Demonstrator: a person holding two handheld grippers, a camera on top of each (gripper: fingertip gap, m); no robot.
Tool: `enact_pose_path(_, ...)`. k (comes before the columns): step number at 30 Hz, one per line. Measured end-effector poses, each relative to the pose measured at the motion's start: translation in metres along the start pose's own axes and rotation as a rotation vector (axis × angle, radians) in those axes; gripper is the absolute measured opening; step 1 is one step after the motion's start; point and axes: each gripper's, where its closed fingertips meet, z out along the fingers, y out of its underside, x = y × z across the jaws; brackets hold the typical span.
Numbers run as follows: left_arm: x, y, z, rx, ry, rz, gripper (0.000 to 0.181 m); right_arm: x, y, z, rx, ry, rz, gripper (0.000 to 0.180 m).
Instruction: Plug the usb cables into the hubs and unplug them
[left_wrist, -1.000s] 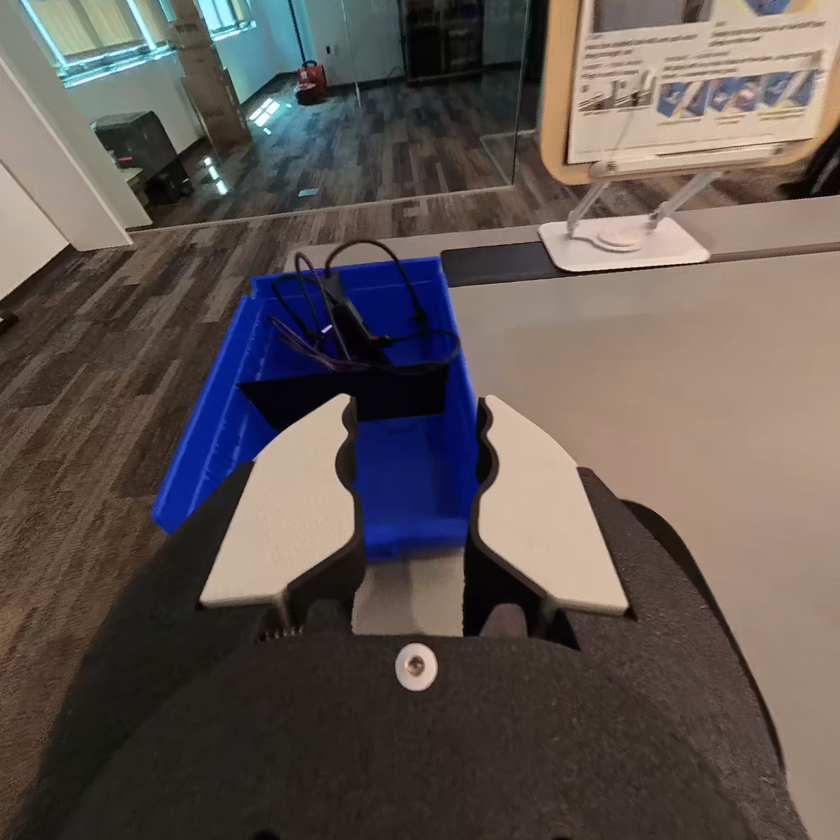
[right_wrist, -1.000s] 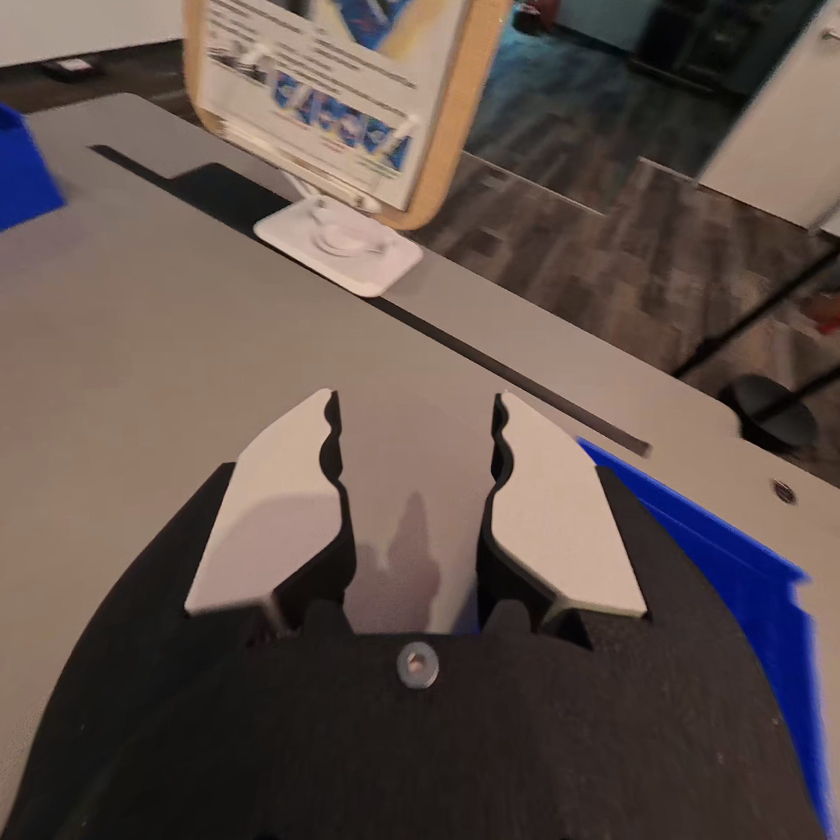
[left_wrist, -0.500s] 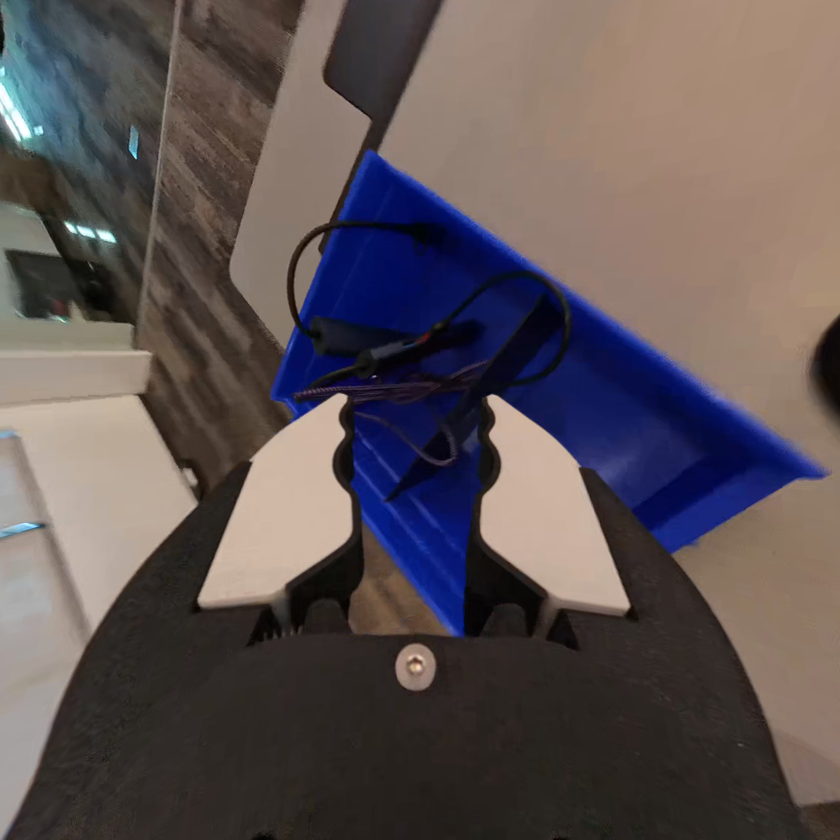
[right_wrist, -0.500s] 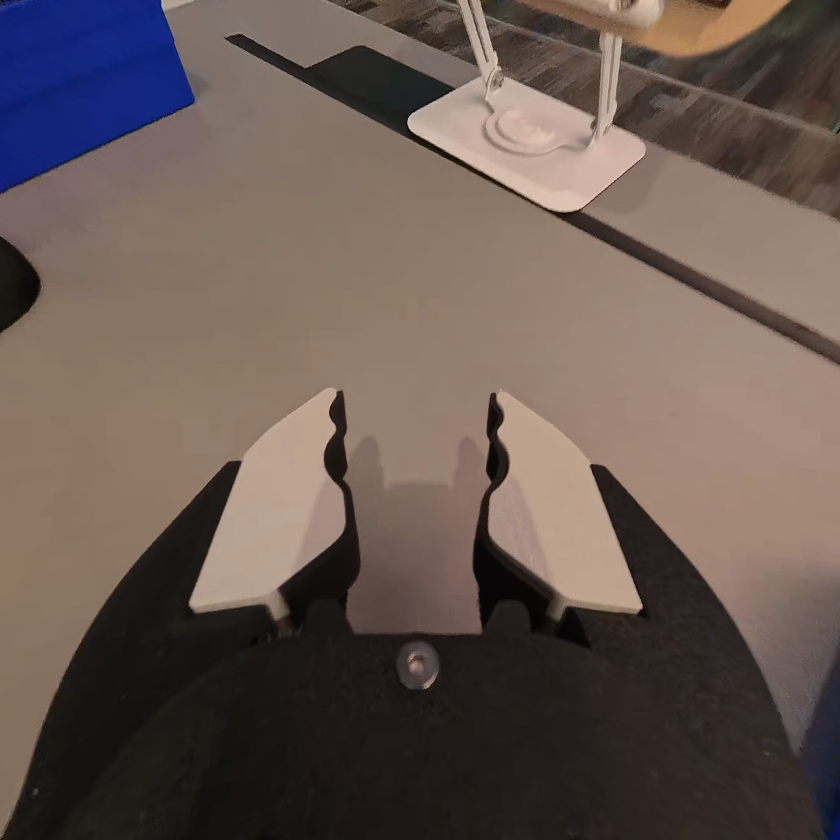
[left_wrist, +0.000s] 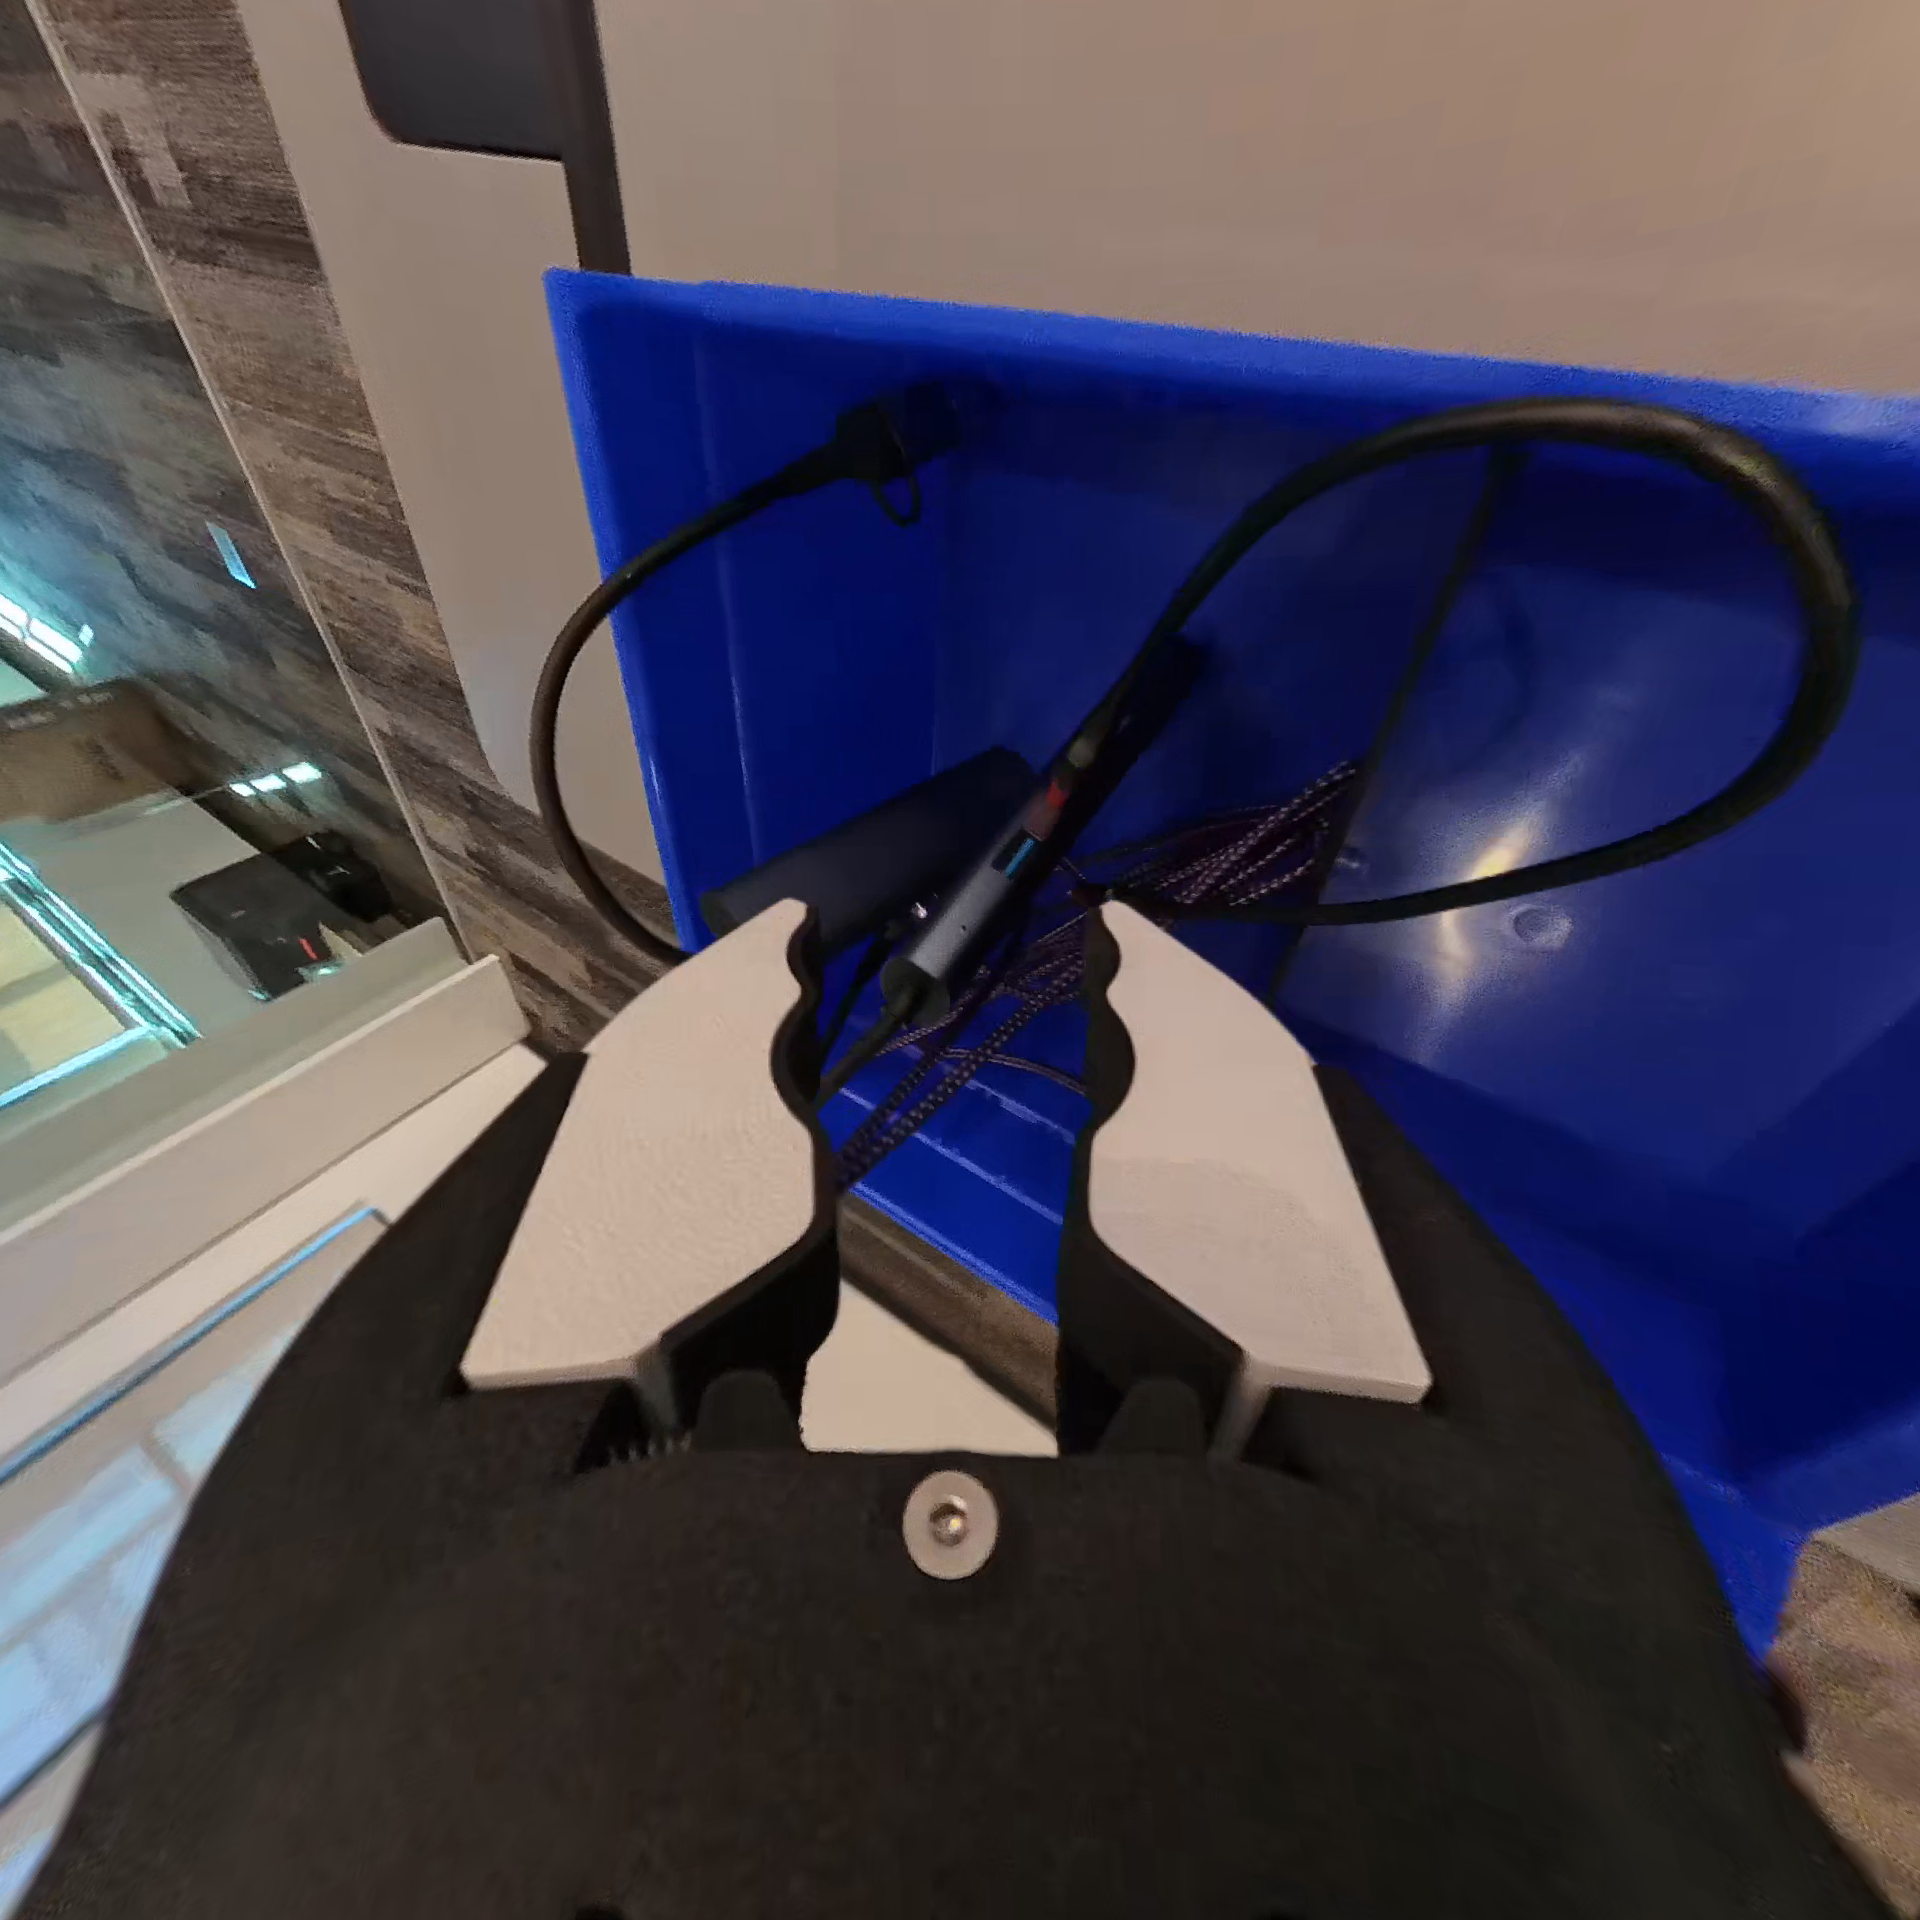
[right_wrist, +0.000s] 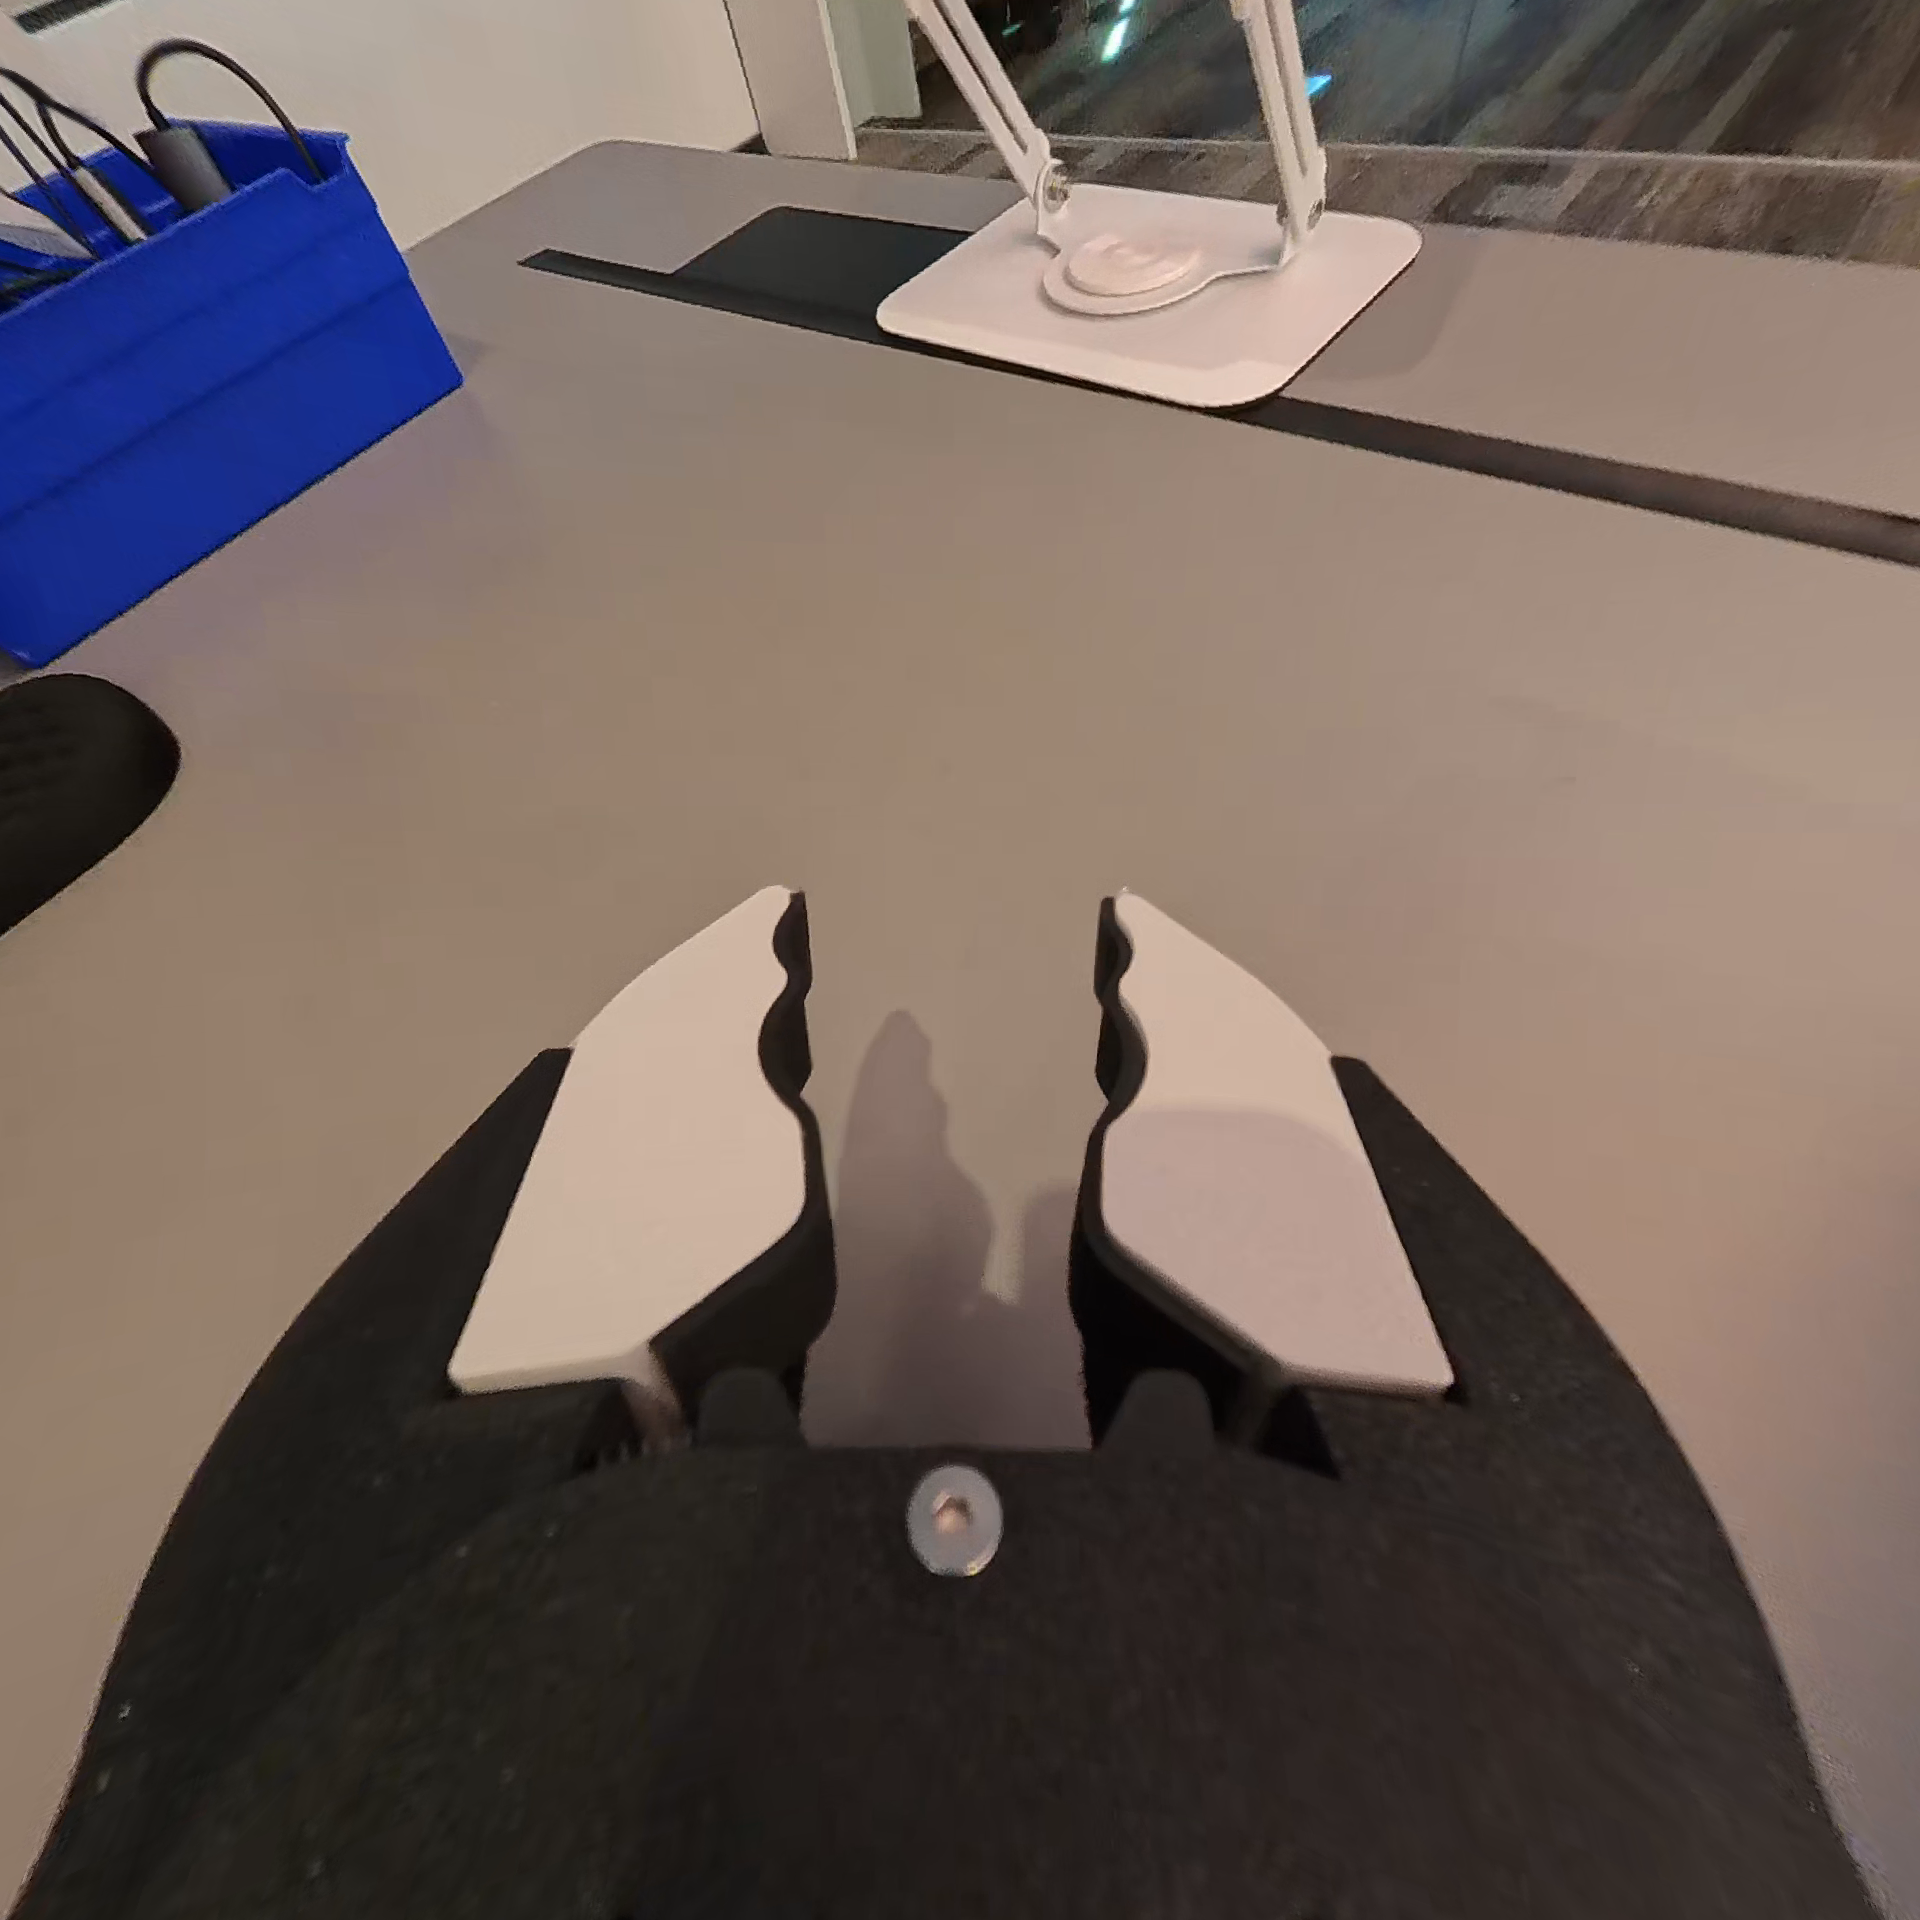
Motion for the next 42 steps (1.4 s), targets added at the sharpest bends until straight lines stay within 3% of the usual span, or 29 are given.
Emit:
enact_pose_path(6,0.007,0.009,0.025,-0.15,0.068,0.169,0.046,-0.003,0.002,0.004,-0.004,-0.013,-0.03,0.049)
enact_pose_path(19,0.012,0.021,0.05,-0.211,0.124,0.179,0.027,-0.01,0.006,0.009,0.001,-0.085,0.025,0.046)
enact_pose_path(27,0.007,0.017,0.048,-0.219,0.068,0.207,0.017,-0.012,0.004,0.008,0.017,-0.12,0.055,0.044)
enact_pose_path(35,-0.032,-0.008,-0.012,-0.098,-0.109,0.094,0.017,-0.016,0.003,0.009,0.026,-0.145,0.062,0.043)
enact_pose_path(42,-0.089,-0.039,-0.115,0.017,-0.334,-0.011,0.017,-0.019,0.003,0.01,0.027,-0.156,0.067,0.043)
